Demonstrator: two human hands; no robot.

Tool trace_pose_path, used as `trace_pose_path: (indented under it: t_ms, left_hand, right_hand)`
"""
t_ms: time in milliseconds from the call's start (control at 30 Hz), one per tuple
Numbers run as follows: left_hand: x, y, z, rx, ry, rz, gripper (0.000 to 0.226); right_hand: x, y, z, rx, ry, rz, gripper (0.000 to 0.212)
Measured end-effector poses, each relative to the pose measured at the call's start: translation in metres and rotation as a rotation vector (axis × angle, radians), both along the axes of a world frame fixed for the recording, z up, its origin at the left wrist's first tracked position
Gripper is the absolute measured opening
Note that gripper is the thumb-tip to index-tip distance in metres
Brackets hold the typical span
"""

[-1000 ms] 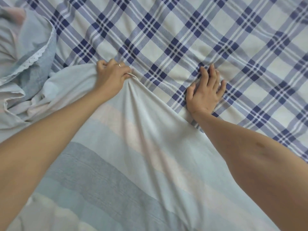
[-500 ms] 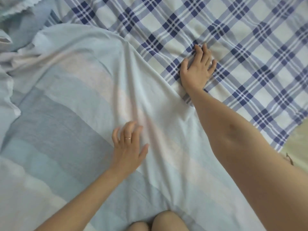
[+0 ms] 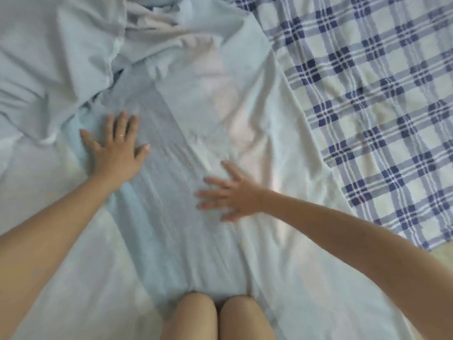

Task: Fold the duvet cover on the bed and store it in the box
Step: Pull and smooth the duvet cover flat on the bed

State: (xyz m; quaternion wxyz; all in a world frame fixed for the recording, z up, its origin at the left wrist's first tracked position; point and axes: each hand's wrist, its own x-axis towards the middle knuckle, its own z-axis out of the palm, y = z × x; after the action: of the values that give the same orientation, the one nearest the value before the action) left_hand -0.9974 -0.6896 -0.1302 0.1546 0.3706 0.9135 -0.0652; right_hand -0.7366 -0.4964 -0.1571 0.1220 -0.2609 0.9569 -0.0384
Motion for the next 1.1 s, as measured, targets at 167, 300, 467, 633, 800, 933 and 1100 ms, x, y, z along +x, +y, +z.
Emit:
trace_pose_path:
  t_ms: [167,300,467,633,800,933,1100]
  left_hand:
    - [0.073,-0.078,0.021,0.114,-0.016,-0.085,0.07]
    - [0.097,-0.158,0.02,0.038,-0.152,0.167,0.078]
    - [0.061,-0.207,0.011,-0.053,-0.269,0.818,0.115]
    - [-0.066,-0.244,0.006,0.219,-0.005,1.207,0.117]
    - [-0.15,-0.284,-0.009,0.296,0.158,1.503,0.119]
    - [-0.176,-0.3,-0.033,0.207,0.339,1.452,0.083]
    - [-0.182,-0.299,-0.038,0.212,0.368,1.433,0.073]
  right_hand:
    - [-0.168,0.107,0.052,0.094,-0.338,-1.09,0.07]
    - [-0.202,0.035,0.074,0.176,-0.164,-0.829,0.075]
    - [-0.163,-0.117,0.05,0.082,0.032,0.183,0.07]
    - [-0.305,-0.188,0.019,0.048,0.217,-0.017,0.062]
    - [-0.455,-0.196,0.005,-0.083,0.227,-0.378,0.061]
    - [-0.47,-0.204,-0.011,-0.116,0.258,-0.357,0.062]
    - [-0.479,-0.205,-0.009,-0.115,0.221,-0.379,0.06]
